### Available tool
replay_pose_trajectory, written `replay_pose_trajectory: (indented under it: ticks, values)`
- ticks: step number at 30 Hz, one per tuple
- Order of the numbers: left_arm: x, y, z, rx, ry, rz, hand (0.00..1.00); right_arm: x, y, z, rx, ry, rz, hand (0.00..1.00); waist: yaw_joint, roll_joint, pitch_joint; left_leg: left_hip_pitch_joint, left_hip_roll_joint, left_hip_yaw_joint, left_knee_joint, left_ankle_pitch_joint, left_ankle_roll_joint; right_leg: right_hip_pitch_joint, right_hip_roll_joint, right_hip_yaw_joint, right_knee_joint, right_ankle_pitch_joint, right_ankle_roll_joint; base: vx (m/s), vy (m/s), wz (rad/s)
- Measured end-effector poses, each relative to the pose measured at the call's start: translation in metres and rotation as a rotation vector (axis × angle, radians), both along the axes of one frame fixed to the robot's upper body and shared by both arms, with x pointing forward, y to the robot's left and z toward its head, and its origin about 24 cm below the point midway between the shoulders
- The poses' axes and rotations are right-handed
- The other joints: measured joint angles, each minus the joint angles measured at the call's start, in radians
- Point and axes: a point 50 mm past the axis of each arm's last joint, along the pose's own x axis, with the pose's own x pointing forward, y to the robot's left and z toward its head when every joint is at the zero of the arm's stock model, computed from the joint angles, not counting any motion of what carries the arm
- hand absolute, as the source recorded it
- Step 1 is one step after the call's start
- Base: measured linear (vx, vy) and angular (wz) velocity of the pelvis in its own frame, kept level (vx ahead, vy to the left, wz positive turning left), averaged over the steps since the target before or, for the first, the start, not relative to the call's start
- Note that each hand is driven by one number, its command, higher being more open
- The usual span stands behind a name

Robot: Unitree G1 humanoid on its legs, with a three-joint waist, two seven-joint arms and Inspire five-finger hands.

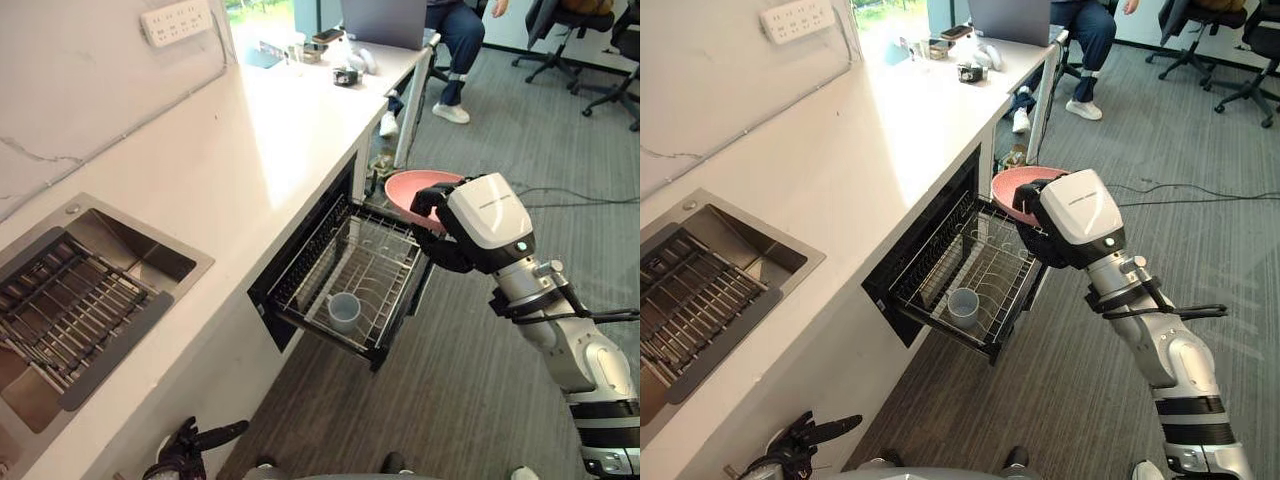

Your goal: Walk over to the sink, pick up the cup, carry it to the dishwasher, place the cup inside the dishwasher, then close the dishwasher door

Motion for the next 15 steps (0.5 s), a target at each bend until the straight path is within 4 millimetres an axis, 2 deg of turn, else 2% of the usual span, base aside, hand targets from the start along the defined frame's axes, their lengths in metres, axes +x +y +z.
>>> replay_pose_trajectory:
  ticks: [3, 5, 9, 14, 15]
  values:
    - [0.005, -0.015, -0.003, -0.041, -0.005, -0.032, 1.0, 0.014, -0.005, 0.01, -0.008, -0.019, -0.032, 0.0, 0.0, 0.034, 0.039, -0.041, -0.019, -0.023, 0.0, 0.003, 0.013, -0.051, -0.025, 0.0, 0.033, 0.002, 0.003, -0.05, 0.093, 0.08]
    - [0.013, -0.025, -0.004, -0.076, -0.032, -0.022, 1.0, 0.029, -0.01, 0.03, -0.033, -0.064, -0.07, 0.0, 0.002, 0.063, 0.101, -0.09, -0.034, -0.043, -0.002, 0.014, 0.029, -0.109, -0.044, -0.001, 0.069, 0.002, 0.004, -0.09, 0.065, 0.12]
    - [0.022, -0.027, -0.001, -0.08, -0.08, -0.015, 1.0, 0.044, -0.008, 0.055, -0.057, -0.122, -0.1, 0.0, 0.013, 0.069, 0.191, -0.162, -0.047, -0.058, -0.002, 0.034, 0.05, -0.184, -0.056, -0.007, 0.094, 0.011, -0.001, -0.09, 0.048, 0.11]
    - [0.06, -0.037, 0.012, -0.105, -0.201, -0.004, 1.0, 0.06, 0.013, 0.09, -0.073, -0.207, -0.066, 0.0, 0.038, 0.07, 0.317, -0.262, -0.052, -0.088, 0.005, 0.055, 0.067, -0.261, -0.058, -0.025, 0.091, 0.037, -0.013, -0.04, 0.013, 0.12]
    - [0.066, -0.042, 0.014, -0.098, -0.216, -0.008, 1.0, 0.064, 0.019, 0.095, -0.077, -0.211, -0.063, 0.0, 0.05, 0.069, 0.326, -0.286, -0.055, -0.097, 0.005, 0.059, 0.069, -0.28, -0.059, -0.03, 0.09, 0.04, -0.014, -0.03, 0.013, 0.12]
